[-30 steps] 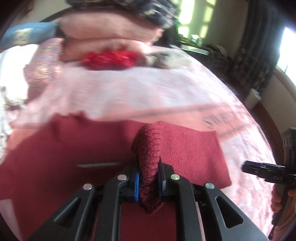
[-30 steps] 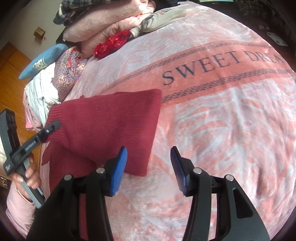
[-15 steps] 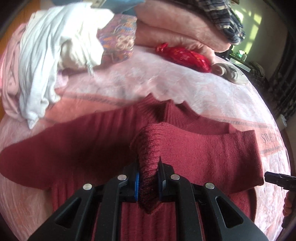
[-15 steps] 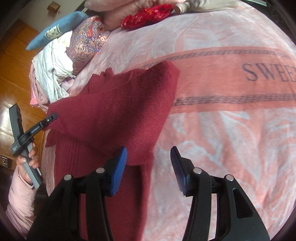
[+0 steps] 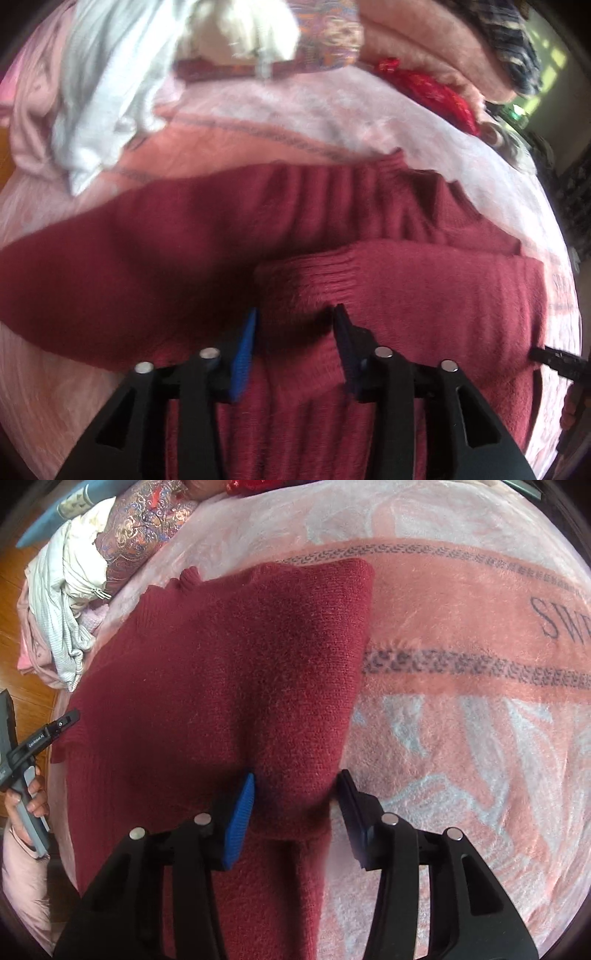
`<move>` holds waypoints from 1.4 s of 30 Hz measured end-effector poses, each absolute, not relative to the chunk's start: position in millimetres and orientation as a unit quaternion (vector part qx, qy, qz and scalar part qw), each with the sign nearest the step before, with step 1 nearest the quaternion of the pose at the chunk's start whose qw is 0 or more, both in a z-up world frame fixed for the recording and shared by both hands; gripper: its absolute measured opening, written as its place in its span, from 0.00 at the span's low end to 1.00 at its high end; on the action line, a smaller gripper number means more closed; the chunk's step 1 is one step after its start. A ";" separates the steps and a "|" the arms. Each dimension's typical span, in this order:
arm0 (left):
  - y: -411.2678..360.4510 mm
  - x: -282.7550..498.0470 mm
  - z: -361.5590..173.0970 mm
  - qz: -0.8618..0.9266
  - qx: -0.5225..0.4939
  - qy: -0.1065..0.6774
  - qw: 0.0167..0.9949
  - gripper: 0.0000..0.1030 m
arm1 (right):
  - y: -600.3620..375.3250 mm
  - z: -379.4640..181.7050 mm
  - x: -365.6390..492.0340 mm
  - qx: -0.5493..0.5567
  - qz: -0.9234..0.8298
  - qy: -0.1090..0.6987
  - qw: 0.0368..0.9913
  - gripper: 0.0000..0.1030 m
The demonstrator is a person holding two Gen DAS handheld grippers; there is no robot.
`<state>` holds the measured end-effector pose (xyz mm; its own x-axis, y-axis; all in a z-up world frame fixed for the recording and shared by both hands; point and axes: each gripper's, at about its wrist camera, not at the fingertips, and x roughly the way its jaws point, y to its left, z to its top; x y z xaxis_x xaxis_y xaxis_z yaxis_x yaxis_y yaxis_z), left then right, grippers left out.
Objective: Fold small clothes
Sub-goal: 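Carry the sleeve across the sweater body with the right tool and release, then grasp the other sleeve with the left tool and fold it across the body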
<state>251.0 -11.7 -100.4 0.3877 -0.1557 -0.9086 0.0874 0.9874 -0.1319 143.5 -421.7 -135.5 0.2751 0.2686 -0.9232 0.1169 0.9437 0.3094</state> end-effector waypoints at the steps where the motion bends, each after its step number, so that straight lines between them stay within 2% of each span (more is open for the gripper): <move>1: -0.9 251.3 -99.0 -0.070 -0.038 0.550 0.832 0.44 | -421.4 -131.5 142.0 0.154 0.046 0.601 0.783 0.43; 4: 20.2 246.7 -86.9 -0.071 -0.056 0.545 0.834 0.57 | -420.5 -109.2 136.6 0.152 0.042 0.581 0.799 0.45; 8: 18.3 237.9 -73.2 -0.086 -0.052 0.529 0.843 0.57 | -406.8 -84.2 137.7 0.175 0.088 0.552 0.811 0.45; 12: -15.2 230.4 -78.4 -0.122 -0.008 0.526 0.842 0.57 | -385.3 -100.6 148.1 0.157 0.088 0.580 0.795 0.45; 16: -32.8 239.9 -119.6 -0.105 0.037 0.562 0.819 0.57 | -379.4 -130.3 153.6 0.140 0.061 0.611 0.777 0.42; 19: -30.3 242.3 -131.9 -0.108 0.036 0.560 0.821 0.61 | -375.7 -126.4 154.1 0.130 0.046 0.617 0.774 0.42; 23: -23.9 240.5 -117.1 -0.110 0.025 0.561 0.820 0.60 | -358.3 -106.7 160.3 0.141 0.040 0.618 0.773 0.44; 24: -17.5 240.0 -111.3 -0.110 0.015 0.561 0.820 0.61 | -351.6 -97.7 161.4 0.141 0.046 0.612 0.777 0.44; 25: -10.0 239.6 -106.2 -0.111 0.008 0.559 0.822 0.69 | -345.1 -89.8 165.1 0.136 0.047 0.607 0.781 0.44; 26: -1.1 239.0 -100.9 -0.108 0.004 0.555 0.825 0.80 | -340.3 -83.0 166.8 0.133 0.047 0.603 0.785 0.48; 28: 27.8 241.3 -88.3 -0.083 -0.005 0.537 0.840 0.87 | -324.7 -68.2 175.9 0.132 0.053 0.589 0.796 0.56; 33: 140.6 257.5 -84.9 0.017 -0.075 0.534 0.842 0.89 | -299.3 -66.8 192.8 0.139 0.072 0.561 0.813 0.61; 42: 310.0 261.0 -117.9 0.170 -0.145 0.547 0.807 0.89 | -300.2 -115.6 205.7 0.185 0.068 0.590 0.783 0.61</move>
